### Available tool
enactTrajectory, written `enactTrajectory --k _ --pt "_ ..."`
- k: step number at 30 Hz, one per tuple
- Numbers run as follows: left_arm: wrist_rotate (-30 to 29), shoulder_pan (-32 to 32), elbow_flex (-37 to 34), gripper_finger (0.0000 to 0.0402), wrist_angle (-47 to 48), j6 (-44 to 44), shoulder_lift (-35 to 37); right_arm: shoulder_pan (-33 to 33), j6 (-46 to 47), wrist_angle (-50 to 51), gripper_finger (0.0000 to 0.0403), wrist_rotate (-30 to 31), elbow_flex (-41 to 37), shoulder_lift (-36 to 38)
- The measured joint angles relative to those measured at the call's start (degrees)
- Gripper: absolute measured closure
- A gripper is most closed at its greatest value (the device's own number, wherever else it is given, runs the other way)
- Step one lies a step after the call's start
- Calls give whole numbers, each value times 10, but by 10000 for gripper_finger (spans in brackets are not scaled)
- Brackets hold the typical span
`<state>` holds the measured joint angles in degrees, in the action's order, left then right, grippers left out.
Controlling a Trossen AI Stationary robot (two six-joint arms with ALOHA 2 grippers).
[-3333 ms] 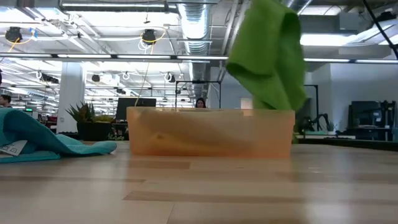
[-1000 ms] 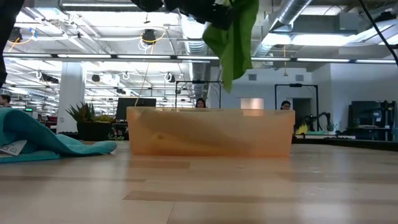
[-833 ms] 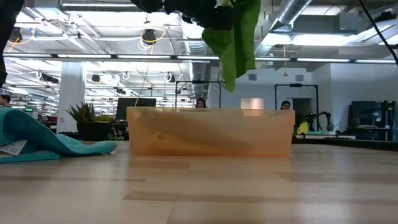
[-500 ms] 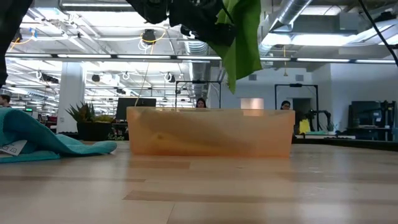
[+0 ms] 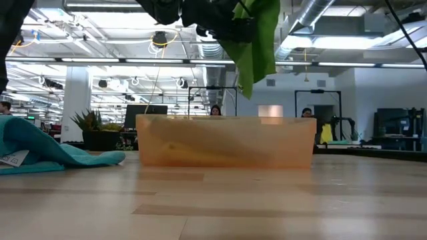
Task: Sort microfiber towel by color & place in baskets
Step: Fold the green towel
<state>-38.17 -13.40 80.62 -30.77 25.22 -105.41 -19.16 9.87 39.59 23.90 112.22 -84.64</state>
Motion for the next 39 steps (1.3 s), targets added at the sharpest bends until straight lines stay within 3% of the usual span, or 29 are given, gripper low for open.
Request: enactTrajectory --k 6,11,26,39 --pt "-12 -9 0 327 2 1 0 0 -5 0 400 0 0 0" --pt "-53 -3 0 394 3 62 0 0 -14 8 400 0 0 0" --pt "-136 41 0 400 20 239 8 -18 -29 90 400 2 0 0" --pt "-111 52 0 401 254 153 125 -30 -54 141 400 0 0 0"
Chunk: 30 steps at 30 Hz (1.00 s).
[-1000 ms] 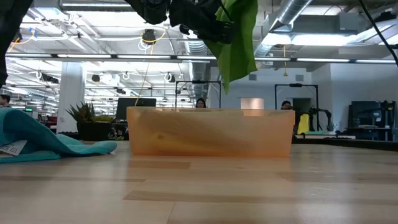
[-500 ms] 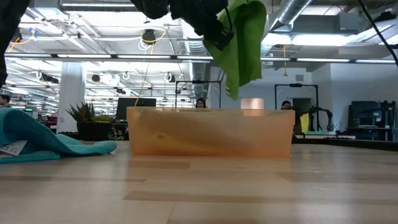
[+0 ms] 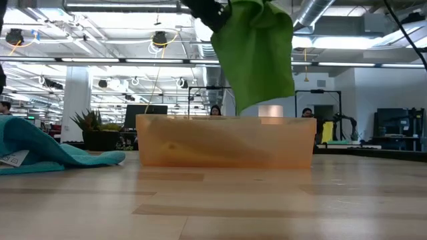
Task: Sort microfiber towel by color & place in baskets
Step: Fold the green towel
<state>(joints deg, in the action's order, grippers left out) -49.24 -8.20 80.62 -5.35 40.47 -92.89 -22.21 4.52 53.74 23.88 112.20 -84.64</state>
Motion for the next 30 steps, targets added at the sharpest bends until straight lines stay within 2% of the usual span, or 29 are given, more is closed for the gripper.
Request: enactTrajectory --k 5,10,16,21,30 --pt "61 -3 0 401 72 -60 44 6 -1 14 400 0 0 0" --pt "103 -5 0 401 97 -127 79 8 -1 27 400 0 0 0" --pt "144 -5 0 401 124 -153 107 8 0 29 400 -6 0 0" --pt "145 -5 15 401 183 -153 112 8 0 33 396 -43 0 0" --pt "145 -17 82 401 252 -181 112 8 -3 60 361 -59 0 0"
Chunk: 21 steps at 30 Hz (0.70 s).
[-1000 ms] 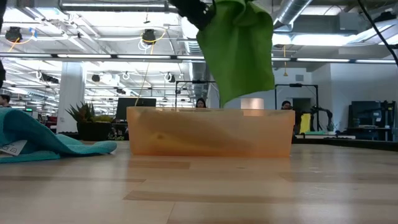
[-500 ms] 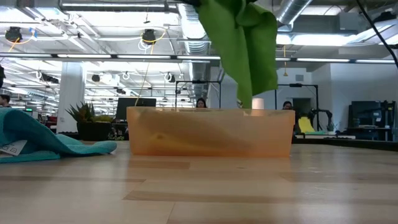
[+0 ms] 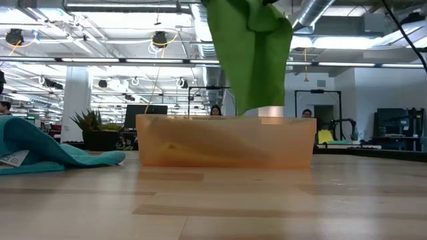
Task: Sort microfiber towel by color & place in baskets
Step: Fold the green towel
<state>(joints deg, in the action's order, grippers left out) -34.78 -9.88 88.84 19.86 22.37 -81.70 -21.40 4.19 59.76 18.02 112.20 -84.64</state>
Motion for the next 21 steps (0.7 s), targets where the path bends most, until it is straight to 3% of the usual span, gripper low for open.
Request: enactTrajectory --k 10,16,21 --pt "44 -53 71 401 107 -28 0 0 -47 -2 327 -16 0 0" --pt "70 -69 79 401 125 -46 0 19 -54 -2 269 -17 0 0" --pt "76 -69 79 401 124 -47 -1 58 -120 -11 219 -36 -1 -12"
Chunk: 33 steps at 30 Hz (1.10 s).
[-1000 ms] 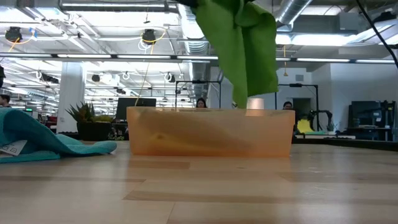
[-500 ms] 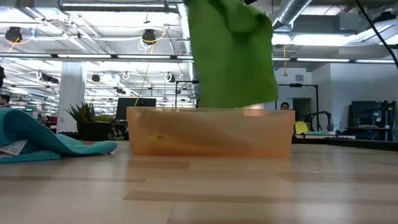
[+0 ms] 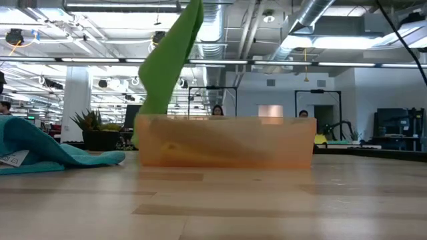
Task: Sort microfiber towel by color & place in baskets
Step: Fold the green towel
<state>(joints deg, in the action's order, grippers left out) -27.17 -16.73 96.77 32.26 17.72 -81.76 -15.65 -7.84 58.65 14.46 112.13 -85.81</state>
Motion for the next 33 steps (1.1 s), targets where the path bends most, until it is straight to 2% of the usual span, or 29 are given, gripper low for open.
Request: enactTrajectory --k 7,14,17,24,29,33 --pt "10 0 39 401 4 25 0 44 -100 -36 189 -10 0 -41" --pt "11 1 104 402 21 37 1 55 -125 -60 191 -13 0 -84" --pt "14 1 128 402 48 47 0 55 -131 -100 194 -11 0 -92" --pt "40 7 132 402 64 58 -1 47 -129 -187 198 -14 1 -99" --pt "88 7 132 402 62 66 0 32 -108 -212 198 -28 1 -128" --pt "90 7 132 402 60 67 0 24 -120 -243 198 -40 1 -147"
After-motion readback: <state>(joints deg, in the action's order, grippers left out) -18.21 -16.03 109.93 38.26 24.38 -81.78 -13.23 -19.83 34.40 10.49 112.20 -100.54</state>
